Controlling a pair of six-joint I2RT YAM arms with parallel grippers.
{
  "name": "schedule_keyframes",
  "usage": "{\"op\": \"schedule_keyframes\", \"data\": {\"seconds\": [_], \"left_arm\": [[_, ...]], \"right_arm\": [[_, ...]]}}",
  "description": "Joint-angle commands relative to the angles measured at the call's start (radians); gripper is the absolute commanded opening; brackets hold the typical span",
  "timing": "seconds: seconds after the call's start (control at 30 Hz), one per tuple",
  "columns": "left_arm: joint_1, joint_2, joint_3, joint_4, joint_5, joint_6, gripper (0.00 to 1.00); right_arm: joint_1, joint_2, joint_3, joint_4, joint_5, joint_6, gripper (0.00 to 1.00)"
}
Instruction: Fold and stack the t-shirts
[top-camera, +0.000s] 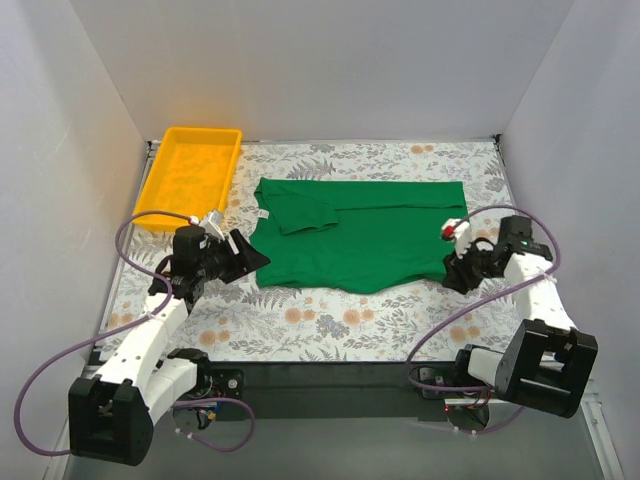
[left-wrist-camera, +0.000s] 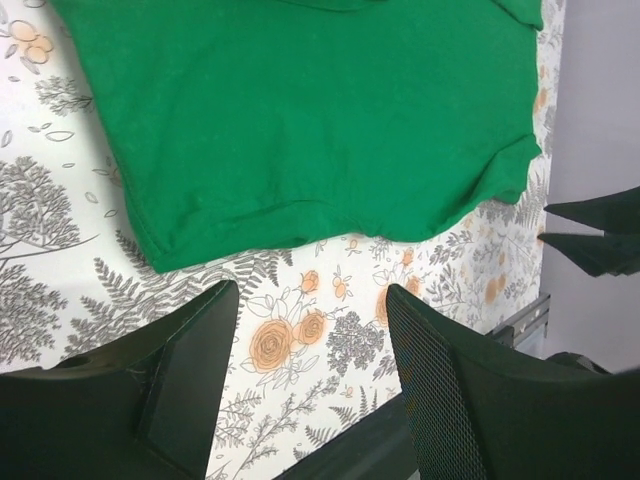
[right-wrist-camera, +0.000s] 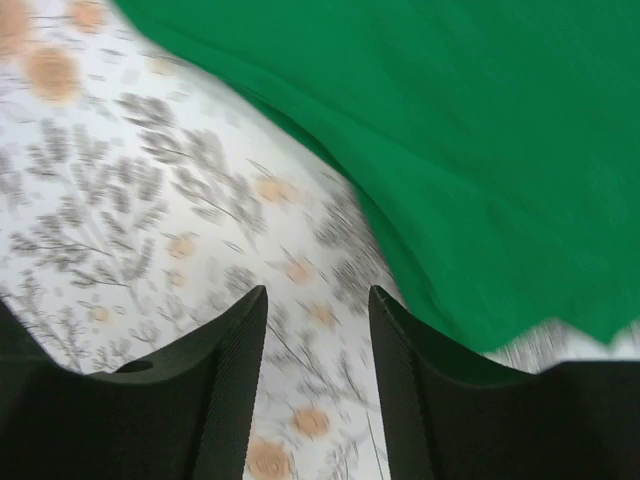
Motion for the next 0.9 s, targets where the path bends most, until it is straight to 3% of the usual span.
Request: {"op": "schedule_keyframes", "data": {"seconds": [0.0,0.1,0.27,0.43,0.63,0.77,0.87], "left_arm": [[0.000,-0.064,0.051,-0.057,-0.065,0.005,0.59],[0.000,-0.124,0.108,-0.098,-0.132,0.071,0.60],[0.000,-0.232,0.109,-0.120,-0.217,0.148,0.68],[0.000,-0.253,0.106,-0.127,-0.253,0.154,0.71],[0.000,-0.238,0.099,-0.158,-0.310,0.102,0.79],[0.000,-0.186,0.066,-0.193,-0.251,-0.034,0.80],[0.000,-0.169,0.010,-0.195,-0.176,-0.146,0.79]], "right_arm": [[0.235,0.020,0.029,-0.108,-0.169,-0.088,0.53],[0.448,0.023,0.029,-0.031,-0.198,-0.055,0.54],[0.757,0.089,0.090,0.136,-0.057,0.046,0.55],[0.952,0.213,0.184,0.178,0.093,0.085,0.56],[1.066,0.323,0.300,0.205,0.178,0.160,0.57],[1.055,0.308,0.299,0.189,0.222,0.163,0.59],[0.977,0.240,0.242,0.193,0.171,0.146,0.60]]}}
